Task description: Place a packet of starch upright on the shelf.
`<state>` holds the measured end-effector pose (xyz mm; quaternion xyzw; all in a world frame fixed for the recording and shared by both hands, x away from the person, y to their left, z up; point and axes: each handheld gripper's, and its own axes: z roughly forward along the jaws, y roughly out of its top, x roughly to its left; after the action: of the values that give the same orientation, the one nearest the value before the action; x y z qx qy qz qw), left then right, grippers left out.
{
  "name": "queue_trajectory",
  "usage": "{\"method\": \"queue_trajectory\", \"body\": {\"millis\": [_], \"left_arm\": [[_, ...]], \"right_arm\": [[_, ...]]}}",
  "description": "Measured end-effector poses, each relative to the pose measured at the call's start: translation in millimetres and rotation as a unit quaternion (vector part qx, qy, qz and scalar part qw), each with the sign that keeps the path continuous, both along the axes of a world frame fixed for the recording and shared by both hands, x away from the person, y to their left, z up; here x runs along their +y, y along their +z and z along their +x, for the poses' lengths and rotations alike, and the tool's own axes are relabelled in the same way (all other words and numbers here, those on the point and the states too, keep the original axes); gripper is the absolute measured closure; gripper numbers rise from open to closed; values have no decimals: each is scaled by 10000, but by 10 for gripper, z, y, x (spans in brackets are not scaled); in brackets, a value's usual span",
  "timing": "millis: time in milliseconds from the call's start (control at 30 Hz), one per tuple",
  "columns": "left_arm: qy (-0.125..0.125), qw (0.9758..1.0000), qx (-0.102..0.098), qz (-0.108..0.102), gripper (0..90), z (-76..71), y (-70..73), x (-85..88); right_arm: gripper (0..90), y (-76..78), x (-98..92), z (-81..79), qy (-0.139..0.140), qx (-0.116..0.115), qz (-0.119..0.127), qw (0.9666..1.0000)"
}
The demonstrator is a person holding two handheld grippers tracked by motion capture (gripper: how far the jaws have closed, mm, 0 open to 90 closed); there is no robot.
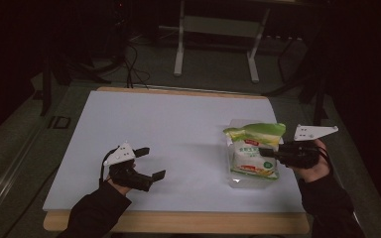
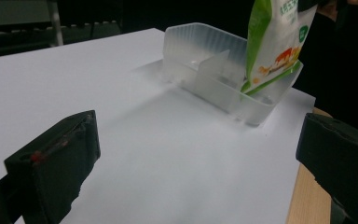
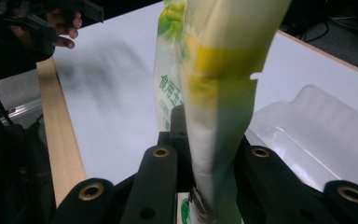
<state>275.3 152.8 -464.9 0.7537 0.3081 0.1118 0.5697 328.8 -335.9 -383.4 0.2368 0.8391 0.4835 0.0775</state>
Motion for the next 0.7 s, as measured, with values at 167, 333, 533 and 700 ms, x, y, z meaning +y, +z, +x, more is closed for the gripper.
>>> {"method": "queue_trajectory", "body": {"millis": [167, 333, 533, 700], "left_arm": [[24, 10000, 55, -15, 1, -4, -51, 15], [31, 10000, 33, 20, 1, -13, -73, 22], [23, 9999, 81, 67, 1, -17, -106, 32], [-5, 9999, 86, 86, 1, -29, -115, 37]], "right_arm": [[811, -217, 33, -6, 34, 158, -71, 9998], [812, -422, -56, -43, -39, 238, 401, 9989], [814, -623, -198, -111, -287, 260, 231, 9990], [813, -781, -272, -123, -427, 377, 285, 9980]]}}
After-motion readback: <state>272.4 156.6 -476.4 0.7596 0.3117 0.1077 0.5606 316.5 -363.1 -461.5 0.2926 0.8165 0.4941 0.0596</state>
